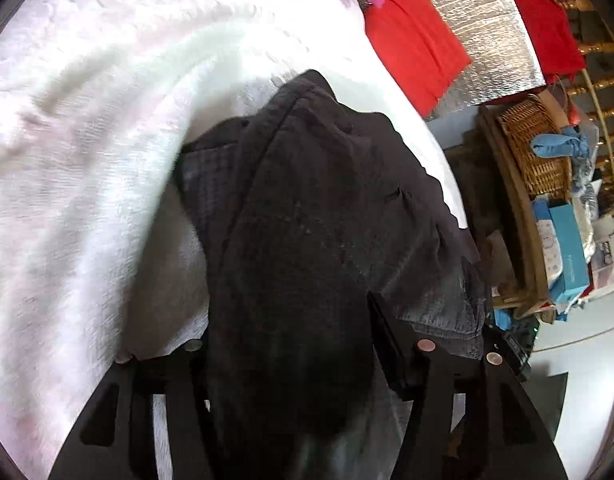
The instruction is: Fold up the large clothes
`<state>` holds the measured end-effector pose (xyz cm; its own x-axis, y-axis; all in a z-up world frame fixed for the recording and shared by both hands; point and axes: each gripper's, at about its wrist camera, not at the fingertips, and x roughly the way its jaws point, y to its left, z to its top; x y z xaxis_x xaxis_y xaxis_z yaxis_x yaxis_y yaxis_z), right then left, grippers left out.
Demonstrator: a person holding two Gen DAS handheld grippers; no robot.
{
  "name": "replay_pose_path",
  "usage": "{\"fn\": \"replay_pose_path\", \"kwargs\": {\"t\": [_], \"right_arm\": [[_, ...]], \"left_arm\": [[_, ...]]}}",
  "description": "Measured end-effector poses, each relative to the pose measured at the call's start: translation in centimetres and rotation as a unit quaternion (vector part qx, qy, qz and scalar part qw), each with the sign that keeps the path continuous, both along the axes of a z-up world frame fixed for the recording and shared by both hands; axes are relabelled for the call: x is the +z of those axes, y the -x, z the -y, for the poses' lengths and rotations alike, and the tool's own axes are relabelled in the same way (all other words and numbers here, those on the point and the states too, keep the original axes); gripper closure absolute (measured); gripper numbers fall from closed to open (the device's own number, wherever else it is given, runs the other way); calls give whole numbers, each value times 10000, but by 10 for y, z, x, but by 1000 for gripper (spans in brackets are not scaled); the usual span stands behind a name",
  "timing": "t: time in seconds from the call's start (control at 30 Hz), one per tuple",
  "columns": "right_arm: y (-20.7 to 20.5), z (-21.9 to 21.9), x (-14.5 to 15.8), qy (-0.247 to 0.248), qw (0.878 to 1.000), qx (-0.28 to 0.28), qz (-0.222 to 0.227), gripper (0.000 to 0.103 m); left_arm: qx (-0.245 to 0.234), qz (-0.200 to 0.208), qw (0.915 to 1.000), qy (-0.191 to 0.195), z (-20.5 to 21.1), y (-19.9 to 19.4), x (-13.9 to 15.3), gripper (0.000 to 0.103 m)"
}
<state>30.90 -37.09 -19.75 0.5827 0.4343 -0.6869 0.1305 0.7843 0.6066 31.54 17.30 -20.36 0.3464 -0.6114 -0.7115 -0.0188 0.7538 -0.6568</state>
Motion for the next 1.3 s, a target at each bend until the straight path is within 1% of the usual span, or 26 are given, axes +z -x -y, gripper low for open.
{"fn": "replay_pose_path", "kwargs": {"t": [0.07,0.1,0.13,0.2,0.23,0.27,0.33,0.37,0.43,0.5,0.53,0.6,0.67,0.73,0.8,0.83,0.87,0.9,0.93,1.0,1.07,1.1,1.17,1.2,1.23,1.3], "right_arm": [[7,3,7,32,10000,-36,32,47],[11,4,10,48,10000,-50,44,45],[16,5,13,77,9999,-94,16,39],[29,8,23,320,9991,-278,43,38],[38,14,29,521,9979,-378,102,38],[48,17,37,699,9961,-508,198,38],[64,24,49,733,9940,-704,398,38],[74,27,56,723,9929,-769,551,38],[93,22,71,878,9887,-829,892,38],[105,11,82,947,9858,-752,1167,38],[110,3,85,963,9852,-647,1265,38],[118,-20,90,1080,9843,-421,1334,39],[117,-39,87,1032,9863,-166,1279,39],[114,-53,82,1102,9873,-30,1142,39],[105,-64,70,1202,9892,78,833,39],[99,-67,59,1206,9911,171,539,39],[91,-72,45,1277,9913,285,156,39],[88,-77,39,1478,9885,319,4,39],[87,-82,42,1655,9856,345,56,38],[89,-86,52,1756,9833,395,253,38],[97,-86,67,1585,9841,417,683,38],[98,-91,76,1595,9816,440,949,38],[95,-101,86,1596,9777,468,1278,38],[89,-108,89,1533,9775,502,1362,38],[84,-113,89,1488,9781,539,1348,38],[65,-128,81,1451,9809,632,1128,39]], "left_arm": [[43,162,9997,-184,-2,9,12,41],[71,204,9995,-216,-4,13,18,39],[136,240,9994,-215,-8,18,23,39],[281,385,9984,-290,-17,27,33,37],[394,470,9971,-450,-18,33,39,36],[495,578,9954,-580,-22,42,45,34],[613,836,9921,-705,-30,57,57,34],[661,1006,9896,-786,-29,66,65,34],[734,1303,9847,-898,-28,80,75,34],[639,1487,9822,-949,-21,90,80,33],[574,1556,9807,-1039,-13,94,82,33],[527,1567,9787,-1214,0,98,79,33],[440,1355,9801,-1381,12,95,68,33],[417,1069,9782,-1730,24,88,53,33],[289,816,9720,-2187,37,79,39,33],[216,762,9681,-2378,43,78,36,33],[182,801,9636,-2545,48,77,35,32],[175,875,9595,-2673,52,78,38,32],[147,945,9572,-2733,55,79,42,32],[107,1081,9583,-2643,59,79,50,32],[65,1292,9588,-2529,67,80,59,32],[33,1392,9581,-2502,74,81,61,32],[-35,1605,9552,-2487,89,79,66,31],[-76,1663,9538,-2502,97,77,65,29],[-121,1669,9529,-2530,105,72,64,28],[-135,1532,9542,-2566,114,61,57,28]]}}
